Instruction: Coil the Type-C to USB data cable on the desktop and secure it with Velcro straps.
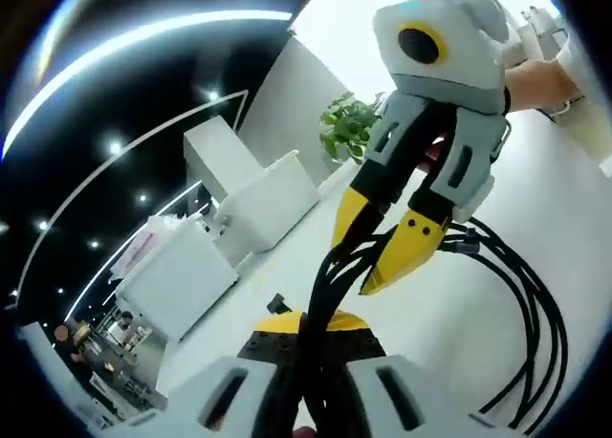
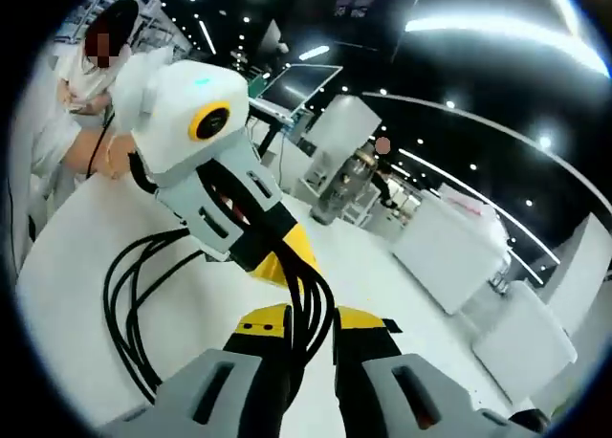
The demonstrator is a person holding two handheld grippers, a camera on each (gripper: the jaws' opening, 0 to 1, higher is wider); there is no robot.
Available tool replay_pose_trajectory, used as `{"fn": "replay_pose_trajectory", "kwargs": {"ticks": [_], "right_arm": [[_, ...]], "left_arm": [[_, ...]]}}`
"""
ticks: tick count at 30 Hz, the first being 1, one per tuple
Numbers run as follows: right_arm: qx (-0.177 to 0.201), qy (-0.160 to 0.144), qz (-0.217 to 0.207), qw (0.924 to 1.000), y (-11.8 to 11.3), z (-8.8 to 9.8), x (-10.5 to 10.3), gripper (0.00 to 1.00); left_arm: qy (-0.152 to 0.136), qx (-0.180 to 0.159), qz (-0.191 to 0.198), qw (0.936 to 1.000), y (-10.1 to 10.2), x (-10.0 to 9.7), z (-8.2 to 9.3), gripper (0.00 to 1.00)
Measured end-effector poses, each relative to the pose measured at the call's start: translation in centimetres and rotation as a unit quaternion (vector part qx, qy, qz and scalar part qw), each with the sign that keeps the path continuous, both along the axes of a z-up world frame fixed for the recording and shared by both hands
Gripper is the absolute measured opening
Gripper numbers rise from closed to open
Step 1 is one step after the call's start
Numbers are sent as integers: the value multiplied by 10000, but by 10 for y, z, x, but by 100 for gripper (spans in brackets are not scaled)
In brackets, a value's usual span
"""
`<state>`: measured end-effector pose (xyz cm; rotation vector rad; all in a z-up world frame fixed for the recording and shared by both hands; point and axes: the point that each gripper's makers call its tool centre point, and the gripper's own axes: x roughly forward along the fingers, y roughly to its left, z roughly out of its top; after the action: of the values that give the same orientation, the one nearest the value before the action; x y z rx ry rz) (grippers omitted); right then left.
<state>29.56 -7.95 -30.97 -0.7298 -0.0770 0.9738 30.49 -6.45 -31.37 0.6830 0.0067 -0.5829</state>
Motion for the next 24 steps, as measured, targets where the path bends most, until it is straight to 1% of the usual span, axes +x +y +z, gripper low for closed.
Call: {"fn": "replay_pose_trajectory", "kwargs": {"ticks": [1,2,3,4,5,6,7,8,10,11,12,13,14,15,16,17,18,19,20,21,22,23,24], "right_arm": [[-107,120,39,9999,0,-3,-2,9],[-107,159,72,9998,-1,0,-1,7],[-112,188,88,9997,-1,1,-1,6],[-207,160,196,9995,-1,1,-3,5],[-225,163,202,9994,-2,3,-3,4],[-355,101,293,9989,-3,3,-3,4],[-394,86,320,9987,-3,4,-2,4],[-489,21,433,9979,-3,6,-2,4],[-544,181,489,9972,-4,3,-3,3],[-646,183,527,9963,-5,1,-2,3],[-738,113,560,9956,-5,-1,-1,4],[-739,146,547,9957,-6,-3,1,4],[-654,418,473,9959,-6,-9,0,5],[-620,725,434,9945,-7,-16,-1,6],[-523,1026,473,9922,-7,-23,-3,8],[-337,1320,393,9899,-6,-28,-3,11],[-269,1495,346,9878,-7,-32,-3,15],[-136,1630,322,9860,-7,-34,-3,17],[44,1743,255,9843,-7,-32,0,19],[242,1905,186,9812,-7,-31,0,20],[462,2096,164,9766,-8,-28,-2,22],[731,2322,122,9698,-10,-24,-3,22],[950,2508,200,9632,-11,-19,-7,22]], "left_arm": [[76,3,-36,10000,0,-1,-3,6],[122,-51,-77,9999,0,-2,-5,6],[205,-303,-158,9992,-2,-3,-6,6],[322,-567,-400,9971,-7,-7,-6,7],[469,-815,-543,9941,-11,-10,-7,10],[629,-888,-676,9918,-14,-13,-11,12],[542,-779,-737,9928,-14,-13,-11,15],[468,-692,-789,9934,-16,-14,-12,15],[482,-653,-708,9942,-16,-12,-14,13],[511,-641,-687,9943,-17,-11,-15,12],[556,-636,-706,9939,-17,-10,-17,12],[602,-637,-720,9935,-18,-9,-21,12],[642,-528,-680,9942,-18,-9,-25,12],[685,-312,-613,9953,-15,-8,-31,10],[674,-245,-461,9964,-13,-6,-33,7],[520,-134,-322,9980,-10,-4,-29,5],[344,230,-503,9979,-11,-6,-27,5],[221,385,-536,9976,-12,-7,-26,5],[194,425,-465,9978,-10,-7,-27,5],[155,508,-371,9979,-8,-7,-28,5],[55,609,-339,9976,-8,-6,-28,5],[-28,699,-318,9970,-7,-5,-28,5],[-46,781,-290,9965,-6,-4,-29,5]]}}
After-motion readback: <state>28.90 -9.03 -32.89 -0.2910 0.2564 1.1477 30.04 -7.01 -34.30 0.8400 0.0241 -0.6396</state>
